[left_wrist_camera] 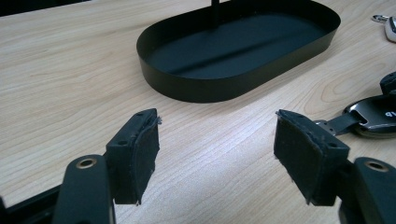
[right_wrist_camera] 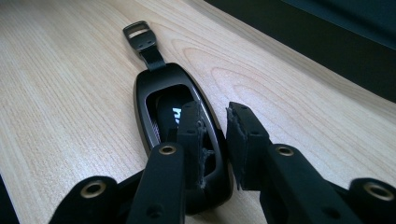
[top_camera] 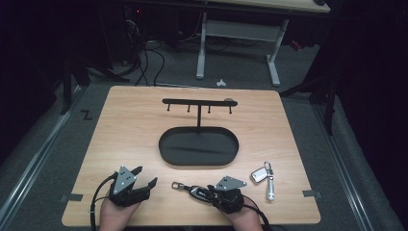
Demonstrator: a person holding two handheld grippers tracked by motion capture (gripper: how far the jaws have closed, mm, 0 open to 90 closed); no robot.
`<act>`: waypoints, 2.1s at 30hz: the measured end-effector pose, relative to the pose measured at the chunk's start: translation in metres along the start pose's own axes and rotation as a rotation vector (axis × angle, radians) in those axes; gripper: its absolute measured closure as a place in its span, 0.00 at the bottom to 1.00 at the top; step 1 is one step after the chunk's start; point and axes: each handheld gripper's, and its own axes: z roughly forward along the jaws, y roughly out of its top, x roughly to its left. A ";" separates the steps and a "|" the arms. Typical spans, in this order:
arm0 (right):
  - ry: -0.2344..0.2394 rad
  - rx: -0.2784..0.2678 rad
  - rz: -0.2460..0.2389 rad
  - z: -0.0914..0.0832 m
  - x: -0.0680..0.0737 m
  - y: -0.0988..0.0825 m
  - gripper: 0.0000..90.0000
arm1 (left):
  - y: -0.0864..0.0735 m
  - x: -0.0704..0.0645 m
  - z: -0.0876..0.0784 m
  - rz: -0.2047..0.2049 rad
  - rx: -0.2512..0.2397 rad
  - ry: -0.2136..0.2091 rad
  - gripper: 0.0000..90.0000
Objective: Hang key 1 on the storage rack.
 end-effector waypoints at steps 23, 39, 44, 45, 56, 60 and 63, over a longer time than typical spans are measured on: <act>0.041 0.015 -0.068 0.006 -0.002 0.006 0.97 | 0.000 -0.001 0.000 -0.002 0.007 -0.009 0.35; -0.050 -0.065 -0.017 -0.037 -0.019 0.000 0.97 | 0.006 -0.006 0.007 0.003 -0.008 -0.031 0.35; -0.139 -0.077 -0.015 -0.065 -0.034 -0.012 0.97 | 0.011 -0.009 0.017 0.015 -0.007 -0.056 0.35; -0.156 -0.074 -0.013 -0.069 -0.038 -0.015 0.97 | 0.012 -0.010 0.018 0.015 -0.010 -0.061 0.35; -0.206 0.015 0.088 -0.075 -0.068 -0.048 0.96 | 0.021 -0.013 0.032 0.023 -0.023 -0.090 0.35; -0.201 0.035 0.096 -0.072 -0.069 -0.053 0.96 | 0.021 -0.013 0.031 0.025 -0.025 -0.090 0.35; -0.178 0.027 0.105 -0.074 -0.067 -0.051 0.90 | 0.020 -0.012 0.030 0.022 -0.025 -0.087 0.35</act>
